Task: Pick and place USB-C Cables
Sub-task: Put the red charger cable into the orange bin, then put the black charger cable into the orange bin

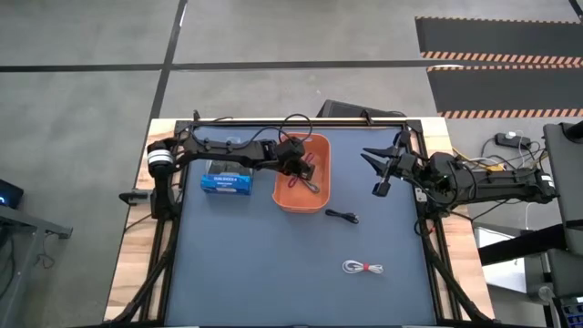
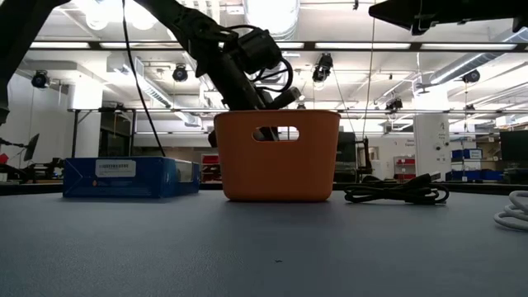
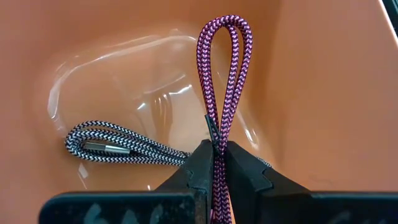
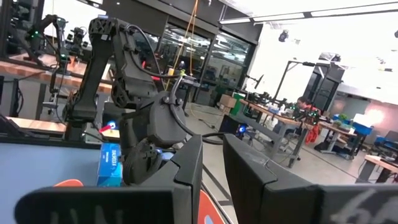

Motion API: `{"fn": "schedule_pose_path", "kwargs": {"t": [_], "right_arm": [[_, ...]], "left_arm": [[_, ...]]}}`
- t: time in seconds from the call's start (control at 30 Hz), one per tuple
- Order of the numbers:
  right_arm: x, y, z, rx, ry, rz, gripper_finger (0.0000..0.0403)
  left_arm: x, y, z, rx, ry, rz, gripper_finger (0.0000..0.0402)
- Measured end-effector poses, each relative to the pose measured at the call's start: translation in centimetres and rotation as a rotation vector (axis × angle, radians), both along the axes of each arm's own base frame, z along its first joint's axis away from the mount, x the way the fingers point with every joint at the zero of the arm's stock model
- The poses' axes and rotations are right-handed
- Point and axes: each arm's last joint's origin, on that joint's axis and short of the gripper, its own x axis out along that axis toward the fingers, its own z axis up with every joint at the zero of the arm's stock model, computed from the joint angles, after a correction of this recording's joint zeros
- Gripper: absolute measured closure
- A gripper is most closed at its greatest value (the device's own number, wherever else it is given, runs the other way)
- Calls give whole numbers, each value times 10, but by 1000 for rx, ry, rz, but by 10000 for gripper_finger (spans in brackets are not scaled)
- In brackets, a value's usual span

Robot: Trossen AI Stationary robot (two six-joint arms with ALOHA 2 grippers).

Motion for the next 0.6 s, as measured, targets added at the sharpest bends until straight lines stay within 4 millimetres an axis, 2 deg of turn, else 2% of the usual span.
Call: {"fn": "schedule_pose_path", "kwargs": {"t": [0.2,0.47,0.6], "right_arm": [[0,0,0,-1,1,0,347],[0,0,0,5,-2,2,347],[0,0,0,23,-9,5,347]], "left_arm": [[0,-1,2,-36,-14,-2,376],[-1,3,3,-51,-24,-7,313],[-2,5,4,-44,-24,-10,294]]}}
